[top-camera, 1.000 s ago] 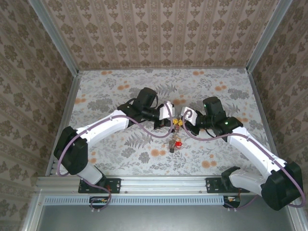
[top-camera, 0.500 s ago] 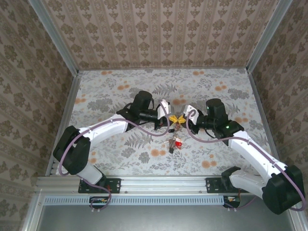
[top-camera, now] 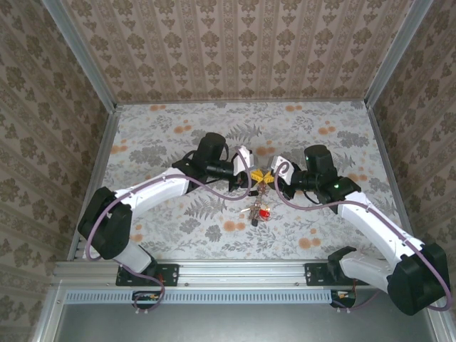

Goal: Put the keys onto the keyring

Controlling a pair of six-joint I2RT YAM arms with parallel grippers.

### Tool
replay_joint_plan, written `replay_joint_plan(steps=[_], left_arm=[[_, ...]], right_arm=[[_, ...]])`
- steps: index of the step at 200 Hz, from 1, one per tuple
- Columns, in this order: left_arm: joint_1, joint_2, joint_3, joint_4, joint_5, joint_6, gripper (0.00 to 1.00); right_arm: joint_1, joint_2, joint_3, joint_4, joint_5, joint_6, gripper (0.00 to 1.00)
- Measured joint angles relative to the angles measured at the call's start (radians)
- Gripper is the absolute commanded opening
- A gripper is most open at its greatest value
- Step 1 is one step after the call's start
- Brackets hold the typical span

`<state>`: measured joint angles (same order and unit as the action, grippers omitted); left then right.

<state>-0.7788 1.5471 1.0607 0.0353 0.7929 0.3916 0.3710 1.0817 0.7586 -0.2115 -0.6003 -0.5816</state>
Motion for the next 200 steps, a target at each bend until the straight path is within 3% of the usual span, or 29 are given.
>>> replay_joint_plan(steps=[74, 200], left_arm=[[-0.013, 0.001, 0.060, -0.164, -0.039, 0.093, 0.20], [-0.026, 0.031, 0.114, -0.237, -0.082, 0.153, 0.17]], right_arm=[[0.000, 0.000, 0.015, -0.024, -0.006, -0.026, 0.01], [-0.002, 0.000, 0.015, -0.031, -0.013, -0.029, 0.01]])
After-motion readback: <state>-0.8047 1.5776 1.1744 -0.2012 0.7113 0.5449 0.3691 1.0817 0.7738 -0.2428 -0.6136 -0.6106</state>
